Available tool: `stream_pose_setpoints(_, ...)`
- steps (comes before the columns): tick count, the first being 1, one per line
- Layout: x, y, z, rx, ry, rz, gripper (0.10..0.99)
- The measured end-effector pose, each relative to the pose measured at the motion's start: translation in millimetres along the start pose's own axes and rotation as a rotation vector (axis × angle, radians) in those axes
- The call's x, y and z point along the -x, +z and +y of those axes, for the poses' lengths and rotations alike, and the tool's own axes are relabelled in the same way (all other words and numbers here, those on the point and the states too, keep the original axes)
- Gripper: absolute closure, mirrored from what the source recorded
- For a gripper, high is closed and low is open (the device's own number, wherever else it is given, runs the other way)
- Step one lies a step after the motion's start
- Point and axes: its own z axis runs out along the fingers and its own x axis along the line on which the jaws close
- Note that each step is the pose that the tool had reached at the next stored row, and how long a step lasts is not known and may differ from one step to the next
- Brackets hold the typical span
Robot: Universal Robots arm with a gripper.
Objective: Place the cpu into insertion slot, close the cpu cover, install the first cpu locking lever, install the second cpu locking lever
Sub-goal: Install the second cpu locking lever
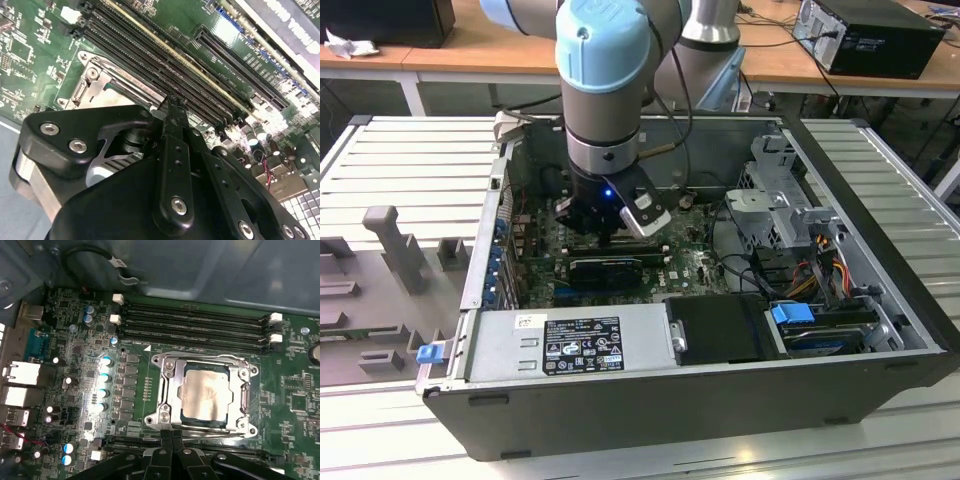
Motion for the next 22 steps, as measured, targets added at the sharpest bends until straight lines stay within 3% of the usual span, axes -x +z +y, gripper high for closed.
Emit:
stream_pose_setpoints(2,-0.8,1.8,-1.7,0.007,-0.001,-0.0005,0.980)
stream_pose_setpoints(3,-2.6,2.3,-6.6,0.021,-0.002,-0.0019,0.980)
stream_pose_setpoints(5,-5.0,2.7,-9.8,0.035,-0.003,-0.0032,0.980)
stream_pose_setpoints(8,-10.6,3.8,-14.7,0.079,-0.004,-0.0074,0.980)
stream_pose_setpoints(11,-11.3,6.7,-18.0,0.096,-0.004,-0.0090,0.980)
stream_pose_setpoints(13,-13.2,7.7,-18.9,0.122,-0.005,-0.0115,0.980)
stream_pose_setpoints(16,-14.8,9.0,-19.2,0.139,-0.006,-0.0131,0.980)
stream_pose_setpoints(19,-15.7,12.2,-19.7,0.166,-0.005,-0.0160,0.980)
stream_pose_setpoints(22,-17.4,14.0,-19.8,0.175,-0.005,-0.0170,0.980)
